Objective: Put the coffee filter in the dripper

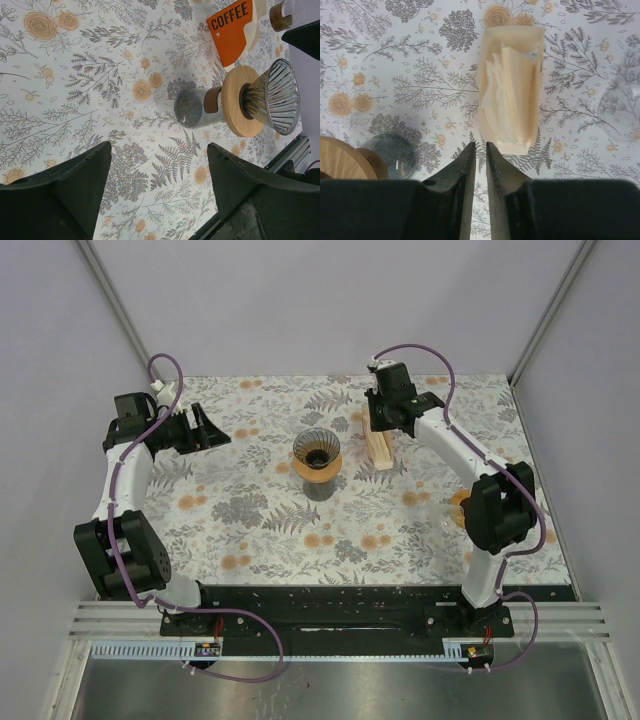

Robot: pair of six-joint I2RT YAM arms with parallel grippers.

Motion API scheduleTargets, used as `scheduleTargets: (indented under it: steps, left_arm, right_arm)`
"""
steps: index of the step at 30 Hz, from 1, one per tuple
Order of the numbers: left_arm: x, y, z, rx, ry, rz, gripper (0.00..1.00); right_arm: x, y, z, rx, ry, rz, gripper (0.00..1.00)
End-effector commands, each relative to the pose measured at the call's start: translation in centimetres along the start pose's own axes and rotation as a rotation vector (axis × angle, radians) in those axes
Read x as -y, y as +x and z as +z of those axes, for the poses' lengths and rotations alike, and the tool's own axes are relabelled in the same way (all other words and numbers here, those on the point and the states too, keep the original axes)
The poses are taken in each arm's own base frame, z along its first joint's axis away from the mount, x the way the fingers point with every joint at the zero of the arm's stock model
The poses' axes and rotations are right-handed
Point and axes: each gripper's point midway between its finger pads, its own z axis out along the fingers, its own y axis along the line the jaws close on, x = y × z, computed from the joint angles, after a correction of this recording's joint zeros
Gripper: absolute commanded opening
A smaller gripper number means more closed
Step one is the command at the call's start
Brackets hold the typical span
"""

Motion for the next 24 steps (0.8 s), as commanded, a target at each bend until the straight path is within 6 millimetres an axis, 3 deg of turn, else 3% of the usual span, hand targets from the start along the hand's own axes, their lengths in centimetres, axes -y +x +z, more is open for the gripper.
scheduleTargets:
  steps: [1,12,24]
  left_arm:
    - [0.6,-1.1,-0.4,0.035,0.028,0.044,0.81]
    - [0.4,-1.0,-0.3,0.032,0.021,0.045,0.81]
    - [0.2,-0.9,-0.1,0.026,0.024,0.038,0.81]
  right_arm:
    - [0.8,-0.9,-0.6,0.043,0.053,-0.058,0.21]
    - [-0.1,0.9,1.6,-0.013,0.000,-0.063,0.17]
    - [0.6,3.9,4.0,-0.091,0.033,-0.075,0.16]
